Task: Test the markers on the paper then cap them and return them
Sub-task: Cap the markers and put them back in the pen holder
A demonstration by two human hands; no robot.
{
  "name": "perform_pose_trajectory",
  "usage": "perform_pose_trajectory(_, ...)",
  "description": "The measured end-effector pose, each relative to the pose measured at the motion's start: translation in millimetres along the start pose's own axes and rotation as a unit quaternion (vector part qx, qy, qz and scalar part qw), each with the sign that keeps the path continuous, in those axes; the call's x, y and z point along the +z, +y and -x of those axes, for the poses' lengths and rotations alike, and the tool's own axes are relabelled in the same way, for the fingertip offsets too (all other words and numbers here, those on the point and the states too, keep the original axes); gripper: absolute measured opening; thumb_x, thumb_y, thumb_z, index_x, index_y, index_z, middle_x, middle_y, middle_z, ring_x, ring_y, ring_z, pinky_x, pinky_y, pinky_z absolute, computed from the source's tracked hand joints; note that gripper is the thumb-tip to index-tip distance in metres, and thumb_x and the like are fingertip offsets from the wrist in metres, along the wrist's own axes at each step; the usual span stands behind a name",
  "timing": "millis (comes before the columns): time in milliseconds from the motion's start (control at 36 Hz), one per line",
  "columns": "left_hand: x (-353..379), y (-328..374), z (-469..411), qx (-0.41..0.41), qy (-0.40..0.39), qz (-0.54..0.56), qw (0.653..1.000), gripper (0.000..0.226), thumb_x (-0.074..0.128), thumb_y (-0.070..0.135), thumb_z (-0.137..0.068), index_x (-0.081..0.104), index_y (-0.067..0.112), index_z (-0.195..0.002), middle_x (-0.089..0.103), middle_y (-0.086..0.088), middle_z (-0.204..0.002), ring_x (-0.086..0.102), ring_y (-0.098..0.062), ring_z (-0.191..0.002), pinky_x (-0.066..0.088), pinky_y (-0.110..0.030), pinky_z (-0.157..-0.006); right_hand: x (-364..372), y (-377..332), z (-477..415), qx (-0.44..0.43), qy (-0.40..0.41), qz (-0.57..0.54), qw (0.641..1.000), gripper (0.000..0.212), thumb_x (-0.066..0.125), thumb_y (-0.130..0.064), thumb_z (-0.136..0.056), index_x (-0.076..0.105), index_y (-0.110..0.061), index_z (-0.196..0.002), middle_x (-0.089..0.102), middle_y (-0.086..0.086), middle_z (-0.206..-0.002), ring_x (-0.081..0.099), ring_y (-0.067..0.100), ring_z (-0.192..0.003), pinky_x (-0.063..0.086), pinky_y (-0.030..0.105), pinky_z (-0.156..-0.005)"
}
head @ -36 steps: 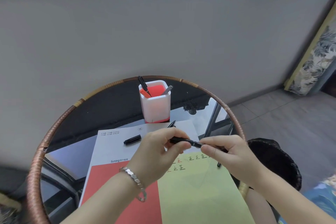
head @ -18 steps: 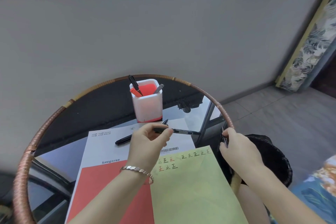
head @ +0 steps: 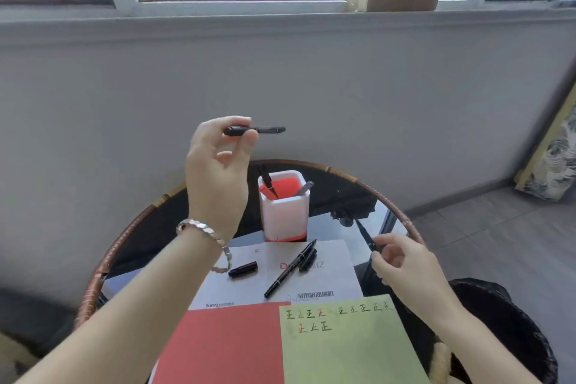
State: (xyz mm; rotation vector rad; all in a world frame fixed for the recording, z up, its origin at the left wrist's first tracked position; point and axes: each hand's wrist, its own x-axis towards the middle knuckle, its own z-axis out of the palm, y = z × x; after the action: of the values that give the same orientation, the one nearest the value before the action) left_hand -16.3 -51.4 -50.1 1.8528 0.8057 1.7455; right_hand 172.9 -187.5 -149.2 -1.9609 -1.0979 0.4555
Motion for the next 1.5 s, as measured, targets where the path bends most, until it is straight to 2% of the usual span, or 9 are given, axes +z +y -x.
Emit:
perform_pose_trajectory(361, 35, -48, 4, -0.047, -0.242, -0.339, 0.908, 0.023, 0.063, 0.032, -0.085, 0.061, 0.020, -0.105, 0.062, -0.005, -0.094, 0.056, -0.026, -0.092, 0.044, -0.032, -0.081, 2, 5, 6, -0.023, -0.001, -0.024, 0.999, 0.016, 0.059, -0.012, -0.085, 0.063, -0.021, -0.098, 0.057, 0.001, -0.070, 0.049, 0.008, -0.059, 0.040, 0.010, -0.053)
perform_pose_trajectory(556, 31, -43, 51, 0.171, -0.164, -0.286, 0.928, 0.022, 0.061, 0.011, -0.072, 0.066, 0.014, -0.093, 0.064, -0.002, -0.094, 0.053, -0.022, -0.083, 0.038, -0.031, -0.070, 0, 6, 10, -0.031, 0.004, -0.030, 0.999, 0.015, 0.061, -0.012, -0.084, 0.065, -0.024, -0.092, 0.059, 0.000, -0.073, 0.050, -0.005, -0.055, 0.040, 0.006, -0.053)
perform_pose_trajectory(722, 32, -57, 103, 0.003, -0.359, -0.312, 0.880, 0.022, 0.054, 0.030, -0.090, 0.061, 0.022, -0.109, 0.059, 0.011, -0.108, 0.051, -0.014, -0.105, 0.035, -0.026, -0.088, 3, 14, 12, -0.021, 0.007, -0.033, 0.999, 0.015, 0.061, -0.013, -0.083, 0.066, -0.025, -0.089, 0.059, -0.003, -0.071, 0.049, -0.004, -0.056, 0.040, 0.008, -0.055)
perform_pose_trajectory(861, 50, -64, 111, 0.065, -0.393, -0.385, 0.832, 0.035, 0.089, 0.033, -0.038, 0.062, 0.023, -0.057, 0.056, 0.009, -0.053, 0.054, -0.014, -0.049, 0.036, -0.024, -0.044, 2, 16, 16, -0.023, 0.030, -0.041, 0.998, 0.017, 0.062, -0.012, -0.082, 0.066, -0.027, -0.089, 0.059, -0.003, -0.074, 0.050, -0.002, -0.060, 0.041, 0.007, -0.059)
perform_pose_trajectory(972, 66, -71, 116, 0.051, -0.409, -0.396, 0.821, 0.042, 0.088, 0.027, -0.018, 0.059, 0.022, -0.049, 0.053, 0.009, -0.043, 0.049, -0.012, -0.040, 0.035, -0.017, -0.041, -5, 16, 18, -0.029, 0.032, -0.039, 0.998, 0.019, 0.062, -0.012, -0.082, 0.064, -0.031, -0.086, 0.059, -0.002, -0.074, 0.050, -0.001, -0.063, 0.042, 0.008, -0.061)
perform_pose_trajectory(1111, 68, -64, 116, -0.030, -0.392, -0.396, 0.829, 0.021, 0.069, 0.014, -0.072, 0.062, 0.012, -0.092, 0.058, -0.005, -0.090, 0.054, -0.020, -0.077, 0.037, -0.025, -0.062, -10, 21, 20, -0.022, 0.029, -0.038, 0.999, 0.019, 0.062, -0.012, -0.082, 0.064, -0.032, -0.084, 0.058, 0.000, -0.075, 0.049, 0.000, -0.061, 0.042, 0.011, -0.060)
perform_pose_trajectory(1250, 71, -75, 119, -0.005, -0.356, -0.405, 0.842, 0.043, 0.089, 0.012, -0.024, 0.057, 0.016, -0.052, 0.052, -0.001, -0.052, 0.049, -0.018, -0.041, 0.037, -0.021, -0.039, -10, 23, 21, -0.018, 0.027, -0.028, 0.999, 0.017, 0.062, -0.012, -0.082, 0.066, -0.029, -0.087, 0.058, -0.002, -0.074, 0.049, -0.001, -0.060, 0.042, 0.009, -0.058)
perform_pose_trajectory(1361, 68, -72, 117, -0.050, -0.393, -0.430, 0.812, 0.015, 0.058, 0.019, -0.087, 0.057, 0.011, -0.099, 0.057, -0.007, -0.100, 0.055, -0.026, -0.090, 0.038, -0.029, -0.069, -8, 22, 21, -0.020, 0.027, -0.025, 0.999, 0.016, 0.063, -0.011, -0.082, 0.066, -0.026, -0.086, 0.059, -0.001, -0.075, 0.050, -0.002, -0.062, 0.042, 0.008, -0.060)
perform_pose_trajectory(1500, 70, -74, 117, -0.046, -0.413, -0.441, 0.795, 0.015, 0.043, 0.010, -0.091, 0.054, 0.008, -0.100, 0.057, -0.009, -0.108, 0.052, -0.026, -0.099, 0.030, -0.028, -0.067, -5, 21, 21, -0.020, 0.024, -0.028, 0.999, 0.017, 0.063, -0.011, -0.082, 0.065, -0.028, -0.083, 0.058, -0.001, -0.073, 0.050, -0.002, -0.062, 0.042, 0.006, -0.060)
